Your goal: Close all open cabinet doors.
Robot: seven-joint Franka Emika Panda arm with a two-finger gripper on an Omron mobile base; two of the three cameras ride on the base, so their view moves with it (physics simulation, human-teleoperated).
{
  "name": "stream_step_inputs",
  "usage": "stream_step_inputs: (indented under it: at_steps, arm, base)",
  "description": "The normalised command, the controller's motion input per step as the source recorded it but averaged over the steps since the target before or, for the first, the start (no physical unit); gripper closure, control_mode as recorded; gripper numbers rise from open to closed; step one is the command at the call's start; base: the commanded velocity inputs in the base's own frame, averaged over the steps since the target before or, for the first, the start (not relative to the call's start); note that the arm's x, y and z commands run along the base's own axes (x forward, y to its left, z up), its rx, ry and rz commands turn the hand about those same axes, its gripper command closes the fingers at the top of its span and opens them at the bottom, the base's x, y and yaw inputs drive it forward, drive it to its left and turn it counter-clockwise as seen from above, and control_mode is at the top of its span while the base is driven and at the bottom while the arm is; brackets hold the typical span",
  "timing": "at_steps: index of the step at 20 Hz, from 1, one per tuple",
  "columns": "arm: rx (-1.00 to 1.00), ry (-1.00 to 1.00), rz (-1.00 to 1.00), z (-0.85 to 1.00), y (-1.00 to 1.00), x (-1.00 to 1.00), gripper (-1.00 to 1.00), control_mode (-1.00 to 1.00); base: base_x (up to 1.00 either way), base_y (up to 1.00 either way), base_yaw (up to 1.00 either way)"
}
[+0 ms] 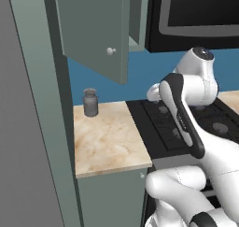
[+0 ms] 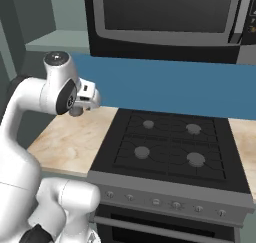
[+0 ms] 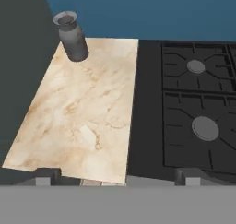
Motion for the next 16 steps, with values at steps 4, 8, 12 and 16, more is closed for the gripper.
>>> stream_step_inputs:
  at_steps: [4,8,12,16]
  arm:
    - [0.20,-0.13,0.00,0.23,0.00,-0.36,-1.00,-1.00]
    - [0.25,-0.06,0.00,0.26,0.00,-0.27,-1.00,-1.00]
    - [0.27,0.00,0.00,0.26,0.00,-0.28,-1.00,-1.00]
    - [0.28,0.04,0.00,0.23,0.06,-0.24,-1.00,-1.00]
  base:
    - [0.00,0.00,0.00]
    - [0.00,0.00,0.00]
    - [0.00,0.00,0.00]
    - [0.00,0.00,0.00]
